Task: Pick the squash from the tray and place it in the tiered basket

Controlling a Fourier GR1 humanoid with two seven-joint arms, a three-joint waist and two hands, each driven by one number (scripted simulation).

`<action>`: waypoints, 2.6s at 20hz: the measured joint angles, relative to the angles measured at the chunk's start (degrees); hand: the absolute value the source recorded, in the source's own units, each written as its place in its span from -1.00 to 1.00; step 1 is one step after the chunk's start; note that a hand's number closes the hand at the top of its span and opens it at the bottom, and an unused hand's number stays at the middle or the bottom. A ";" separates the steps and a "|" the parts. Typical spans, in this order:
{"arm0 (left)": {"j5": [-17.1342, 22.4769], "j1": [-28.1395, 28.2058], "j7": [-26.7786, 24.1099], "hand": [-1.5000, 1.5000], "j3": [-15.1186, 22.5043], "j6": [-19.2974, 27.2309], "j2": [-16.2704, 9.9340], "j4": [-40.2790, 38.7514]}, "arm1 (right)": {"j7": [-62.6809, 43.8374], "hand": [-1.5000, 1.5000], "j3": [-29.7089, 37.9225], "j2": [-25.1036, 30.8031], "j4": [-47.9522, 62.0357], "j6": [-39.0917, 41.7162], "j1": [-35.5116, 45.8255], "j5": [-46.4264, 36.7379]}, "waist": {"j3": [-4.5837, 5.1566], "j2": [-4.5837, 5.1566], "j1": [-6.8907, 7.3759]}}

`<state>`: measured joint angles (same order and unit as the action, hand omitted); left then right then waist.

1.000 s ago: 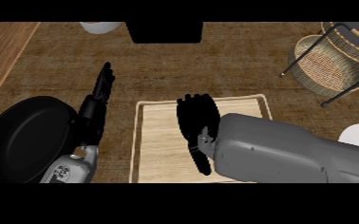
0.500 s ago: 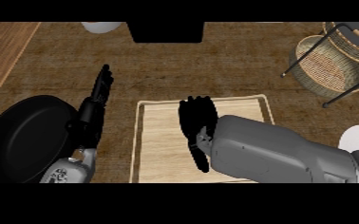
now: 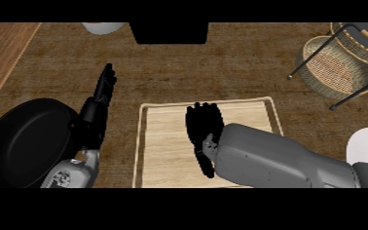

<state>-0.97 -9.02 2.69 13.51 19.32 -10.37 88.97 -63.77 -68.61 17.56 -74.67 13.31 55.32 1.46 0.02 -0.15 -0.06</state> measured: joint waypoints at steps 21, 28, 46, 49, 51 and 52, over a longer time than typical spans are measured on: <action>-1.39 0.71 -0.65 0.00 -1.52 -1.98 1.97 -0.38 | 4.69 1.00 2.45 -2.79 2.38 -1.46 -8.58 -21.51 | -0.02 -0.04 0.21; -1.47 1.92 -1.96 0.00 -3.02 -1.77 1.78 -0.72 | 20.25 1.00 -1.66 11.67 -5.35 -5.94 -14.34 -29.76 | -0.11 -0.66 -1.44; -1.35 3.68 -1.81 0.00 -4.09 -1.51 1.43 0.67 | 77.47 1.00 11.33 64.95 -8.37 -45.90 -29.74 -15.67 | -0.18 -0.34 -3.34; -1.44 3.24 -1.44 0.00 -4.06 -1.64 1.49 0.66 | 85.69 1.00 16.57 70.61 -8.03 -44.65 -30.59 -5.29 | -0.14 -0.34 -3.18; -1.64 3.13 -1.07 0.00 -3.85 -1.65 1.58 0.85 | 91.10 1.00 19.84 73.87 -6.92 -42.48 -31.23 1.49 | -0.12 -0.38 -3.14; -1.55 3.26 -1.11 0.00 -3.75 -1.79 1.71 0.89 | 93.81 1.00 21.43 75.54 -6.00 -40.97 -31.50 4.59 | -0.11 -0.39 -3.04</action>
<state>-2.52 -5.75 1.58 9.76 17.53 -8.66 89.85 30.04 -47.18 93.10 -80.67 -27.66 23.83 6.06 -0.08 -0.54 -3.10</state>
